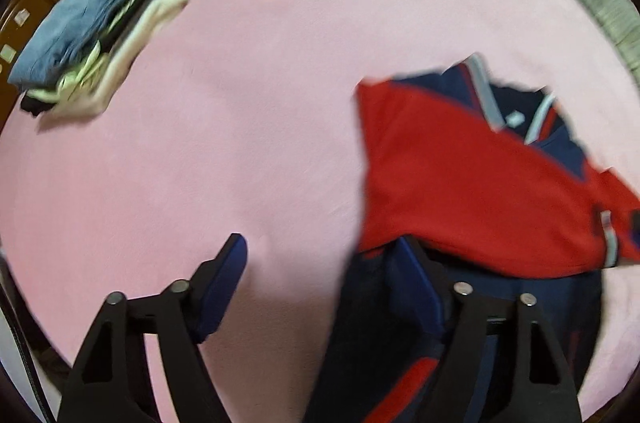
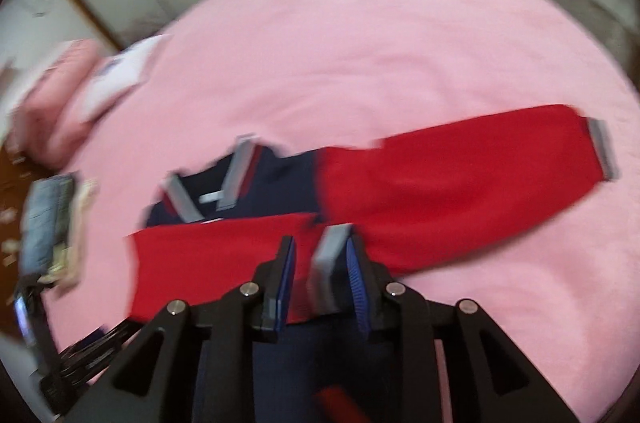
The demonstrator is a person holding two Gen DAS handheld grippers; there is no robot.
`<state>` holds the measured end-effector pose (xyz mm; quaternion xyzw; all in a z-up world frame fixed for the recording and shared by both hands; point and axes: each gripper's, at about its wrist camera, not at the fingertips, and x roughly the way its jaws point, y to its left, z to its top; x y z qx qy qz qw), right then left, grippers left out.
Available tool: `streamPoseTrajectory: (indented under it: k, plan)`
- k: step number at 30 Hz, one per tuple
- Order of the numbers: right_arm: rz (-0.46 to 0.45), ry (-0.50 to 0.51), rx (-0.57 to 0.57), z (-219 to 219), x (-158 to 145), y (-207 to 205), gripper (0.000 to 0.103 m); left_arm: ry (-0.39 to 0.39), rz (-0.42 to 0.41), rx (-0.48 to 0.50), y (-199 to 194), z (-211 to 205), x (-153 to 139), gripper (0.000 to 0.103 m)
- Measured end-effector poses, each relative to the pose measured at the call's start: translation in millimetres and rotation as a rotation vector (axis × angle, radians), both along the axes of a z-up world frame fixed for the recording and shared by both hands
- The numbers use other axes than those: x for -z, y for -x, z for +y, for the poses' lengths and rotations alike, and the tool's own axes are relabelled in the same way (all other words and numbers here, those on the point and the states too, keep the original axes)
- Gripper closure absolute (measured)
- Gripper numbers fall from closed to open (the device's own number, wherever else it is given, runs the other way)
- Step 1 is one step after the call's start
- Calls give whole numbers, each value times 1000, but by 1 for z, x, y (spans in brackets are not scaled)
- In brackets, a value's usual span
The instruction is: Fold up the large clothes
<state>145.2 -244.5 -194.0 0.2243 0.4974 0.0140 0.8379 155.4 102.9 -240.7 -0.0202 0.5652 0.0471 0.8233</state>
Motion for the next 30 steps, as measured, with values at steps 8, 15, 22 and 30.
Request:
streamPoseTrajectory:
  k: [8, 15, 22, 30]
  plan:
    - [125, -150, -127, 61, 53, -18, 93, 65, 110, 6, -59, -34, 30, 30]
    - [105, -25, 13, 27, 56, -6, 103, 46, 172, -29, -70, -14, 58, 23]
    - [127, 226, 177, -15, 54, 11, 103, 103, 201, -12, -78, 10, 66, 12]
    - [133, 126, 470, -47, 53, 65, 103, 2, 158, 154, -94, 5, 51, 13]
